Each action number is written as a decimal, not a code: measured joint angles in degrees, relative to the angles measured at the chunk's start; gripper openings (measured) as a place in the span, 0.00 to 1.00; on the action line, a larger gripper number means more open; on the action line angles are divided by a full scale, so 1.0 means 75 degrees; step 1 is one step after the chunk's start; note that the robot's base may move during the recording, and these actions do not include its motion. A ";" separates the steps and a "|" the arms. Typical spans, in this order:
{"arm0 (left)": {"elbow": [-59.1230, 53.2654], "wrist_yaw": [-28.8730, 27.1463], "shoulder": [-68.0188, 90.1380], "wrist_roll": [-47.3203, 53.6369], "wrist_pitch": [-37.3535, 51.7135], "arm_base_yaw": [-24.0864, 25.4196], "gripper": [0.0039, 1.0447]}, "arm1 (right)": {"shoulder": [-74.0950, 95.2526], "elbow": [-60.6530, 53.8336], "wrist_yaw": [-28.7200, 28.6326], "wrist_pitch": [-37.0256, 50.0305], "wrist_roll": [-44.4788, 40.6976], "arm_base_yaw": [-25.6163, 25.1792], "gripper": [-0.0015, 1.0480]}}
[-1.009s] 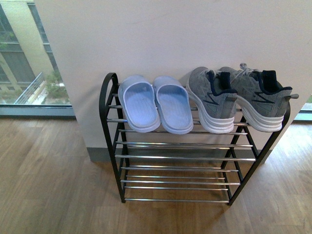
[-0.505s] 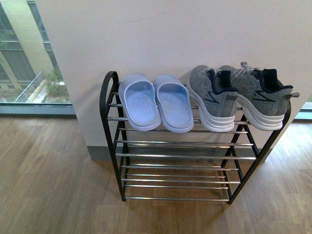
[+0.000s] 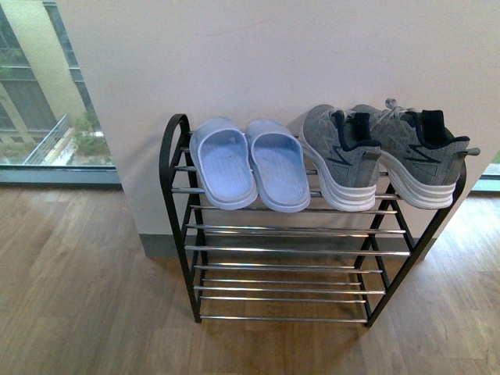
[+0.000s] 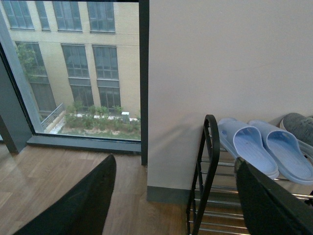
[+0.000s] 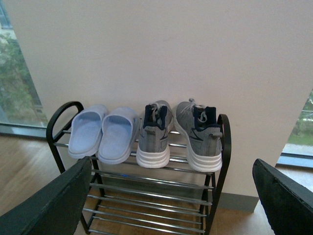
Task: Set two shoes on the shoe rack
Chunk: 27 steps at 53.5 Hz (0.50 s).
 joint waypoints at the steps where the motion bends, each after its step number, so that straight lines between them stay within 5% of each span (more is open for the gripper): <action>1: 0.0000 0.0000 0.0000 0.0000 0.0000 0.0000 0.74 | 0.0000 0.0000 0.0000 0.0000 0.0000 0.0000 0.91; 7: 0.0000 0.0000 0.0000 0.0009 0.0000 0.0000 0.93 | 0.0000 0.0000 0.0000 0.0000 0.0000 0.0000 0.91; 27: 0.0000 0.0000 0.0000 0.0020 -0.0003 0.0000 0.91 | 0.0006 0.0000 0.0000 0.0000 0.0000 0.0000 0.91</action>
